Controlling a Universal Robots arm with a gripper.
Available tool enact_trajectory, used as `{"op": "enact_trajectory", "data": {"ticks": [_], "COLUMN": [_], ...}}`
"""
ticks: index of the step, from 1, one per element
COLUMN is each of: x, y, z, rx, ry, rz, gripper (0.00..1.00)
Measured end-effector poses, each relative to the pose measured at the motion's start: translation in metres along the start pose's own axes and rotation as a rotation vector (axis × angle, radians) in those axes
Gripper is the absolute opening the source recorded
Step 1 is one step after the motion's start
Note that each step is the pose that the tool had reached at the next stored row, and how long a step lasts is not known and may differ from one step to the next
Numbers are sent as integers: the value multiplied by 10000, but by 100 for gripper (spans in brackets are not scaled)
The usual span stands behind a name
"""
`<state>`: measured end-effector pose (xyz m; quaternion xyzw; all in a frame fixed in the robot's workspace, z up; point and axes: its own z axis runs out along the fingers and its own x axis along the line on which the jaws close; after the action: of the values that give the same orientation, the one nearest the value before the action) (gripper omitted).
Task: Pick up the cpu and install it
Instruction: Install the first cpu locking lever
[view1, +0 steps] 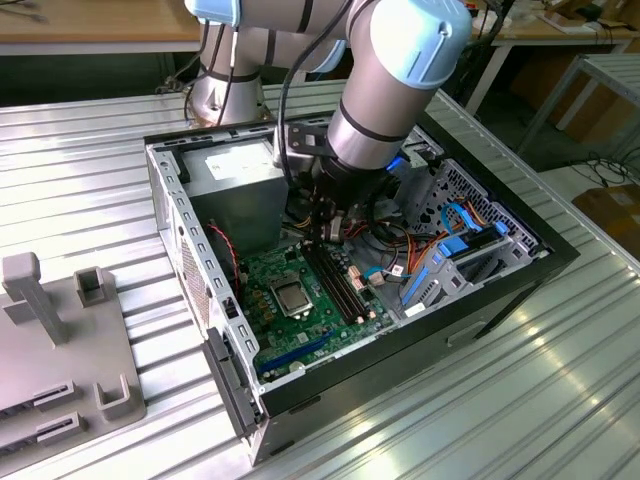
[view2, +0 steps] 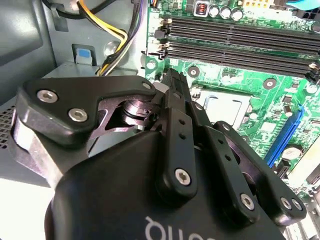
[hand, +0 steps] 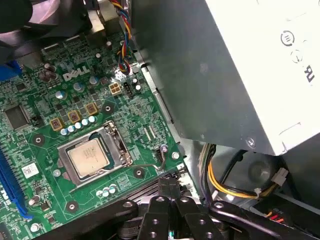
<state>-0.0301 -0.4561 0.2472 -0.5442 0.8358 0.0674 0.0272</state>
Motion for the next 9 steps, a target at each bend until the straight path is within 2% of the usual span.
{"op": "enact_trajectory", "data": {"ticks": [1,9], "x": [-27,-37], "y": [11,17], "z": [4,9], "rx": [0,0], "ry": [1,-1], "rz": [-1,1], "gripper": [11,11]}}
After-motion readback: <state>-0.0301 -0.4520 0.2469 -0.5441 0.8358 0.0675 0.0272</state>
